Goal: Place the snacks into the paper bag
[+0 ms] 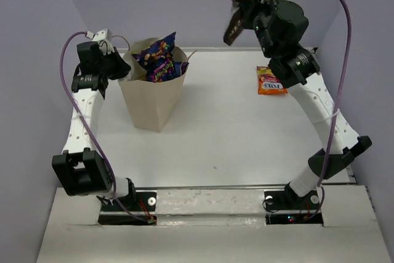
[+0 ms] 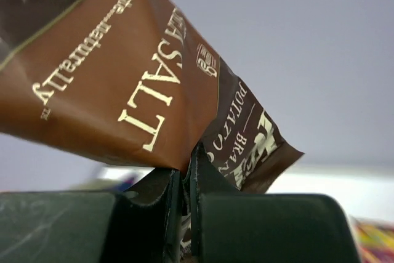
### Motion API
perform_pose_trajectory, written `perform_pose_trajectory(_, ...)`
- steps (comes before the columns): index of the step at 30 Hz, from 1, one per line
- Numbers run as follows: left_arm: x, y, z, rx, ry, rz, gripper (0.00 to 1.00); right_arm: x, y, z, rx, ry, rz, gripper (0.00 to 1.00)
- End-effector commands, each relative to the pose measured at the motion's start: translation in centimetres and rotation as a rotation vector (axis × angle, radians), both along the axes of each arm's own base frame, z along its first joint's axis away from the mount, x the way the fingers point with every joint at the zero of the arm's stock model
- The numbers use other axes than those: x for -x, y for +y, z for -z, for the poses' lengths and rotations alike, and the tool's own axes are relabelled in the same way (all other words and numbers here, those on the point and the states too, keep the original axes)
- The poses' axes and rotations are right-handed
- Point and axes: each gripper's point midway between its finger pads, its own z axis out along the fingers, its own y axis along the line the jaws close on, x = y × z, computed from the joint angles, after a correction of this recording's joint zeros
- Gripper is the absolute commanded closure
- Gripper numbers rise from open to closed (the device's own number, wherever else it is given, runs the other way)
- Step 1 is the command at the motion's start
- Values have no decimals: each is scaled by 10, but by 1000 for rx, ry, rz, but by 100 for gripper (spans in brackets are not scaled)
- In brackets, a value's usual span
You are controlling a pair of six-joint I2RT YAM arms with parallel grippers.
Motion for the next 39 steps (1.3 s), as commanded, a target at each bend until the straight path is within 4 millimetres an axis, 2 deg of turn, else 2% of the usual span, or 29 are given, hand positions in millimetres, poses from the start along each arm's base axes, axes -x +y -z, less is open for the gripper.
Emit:
perform_pose_trajectory(1, -1, -4, -37, -13, -119, 24, 100, 24, 86, -100, -209, -367, -261, 99)
perform_pose_trajectory(3, 0, -3, -34, -13, -114, 19, 100, 44, 127, -109, -273, -409, -388, 99)
perform_pose_trajectory(5, 0, -2, -34, -13, -115, 15, 100, 55, 156, -111, -360, -438, -484, 99)
perform_pose_trajectory(6, 0, -2, -34, -11, -116, 12, 100, 58, 172, -100, -379, -418, -518, 99)
perform_pose_trajectory(7, 0, -2, -35, -10, -119, 11, 100, 63, 177, -102, -447, -439, -544, 99)
perform_pose_trajectory(8, -1, -3, -35, -9, -121, 12, 100, 56, 192, -77, -443, -405, -557, 99)
perform_pose_trajectory(10, -2, -2, -36, -9, -124, 10, 100, 57, 202, -64, -488, -389, -579, 99)
perform_pose_trajectory(13, -3, -1, -37, -10, -122, 6, 100, 47, 221, -24, -503, -290, -595, 99)
perform_pose_trajectory(15, -4, -1, -38, -6, -124, 4, 100, 55, 233, -7, -504, -244, -615, 99)
perform_pose_trajectory(17, -4, -2, -37, -2, -119, 4, 100, 50, 239, 34, -471, -151, -576, 99)
perform_pose_trajectory(18, -4, -2, -38, 0, -120, 5, 100, 50, 233, 42, -476, -124, -554, 99)
perform_pose_trajectory(19, -4, -2, -39, 4, -121, 4, 100, 42, 232, 79, -461, -46, -506, 99)
perform_pose_trajectory(21, -3, -3, -40, 6, -124, 8, 100, 36, 230, 112, -422, 28, -461, 99)
perform_pose_trajectory(22, -3, -4, -40, 8, -122, 10, 100, 30, 231, 140, -374, 117, -418, 99)
perform_pose_trajectory(24, -2, -5, -40, 15, -119, 16, 100, 26, 244, 171, -266, 188, -433, 99)
perform_pose_trajectory(25, -1, -8, -41, 22, -119, 29, 100, 22, 255, 233, -125, 343, -421, 99)
perform_pose_trajectory(26, -2, -9, -41, 24, -119, 35, 100, 23, 261, 256, -74, 424, -430, 99)
perform_pose_trajectory(27, -1, -8, -42, 24, -121, 35, 100, 15, 266, 238, -82, 433, -441, 99)
perform_pose_trajectory(28, -1, -9, -41, 24, -120, 38, 100, 20, 264, 268, -7, 545, -431, 99)
perform_pose_trajectory(29, -1, -9, -42, 21, -121, 39, 100, 16, 269, 298, 41, 616, -442, 99)
perform_pose_trajectory(30, 0, -9, -41, 15, -121, 40, 100, 9, 274, 271, 20, 585, -438, 99)
perform_pose_trajectory(31, 0, -8, -41, 14, -122, 39, 100, 7, 260, 289, 76, 664, -391, 99)
perform_pose_trajectory(32, 1, -8, -40, 12, -120, 42, 100, -2, 261, 322, 105, 733, -363, 99)
perform_pose_trajectory(33, 2, -9, -40, 10, -119, 45, 100, -10, 256, 323, 84, 761, -342, 99)
perform_pose_trajectory(34, 2, -8, -39, 6, -119, 43, 100, -17, 250, 314, 32, 795, -353, 99)
perform_pose_trajectory(35, 2, -7, -39, 4, -119, 42, 100, -16, 253, 325, 32, 822, -355, 99)
perform_pose_trajectory(37, 2, -7, -40, -2, -124, 43, 100, -15, 243, 330, 86, 822, -330, 95)
perform_pose_trajectory(38, 3, -7, -41, -3, -126, 43, 100, -17, 233, 313, 94, 783, -303, 75)
perform_pose_trajectory(39, 2, -7, -43, -6, -131, 44, 100, -16, 231, 301, 99, 755, -311, 61)
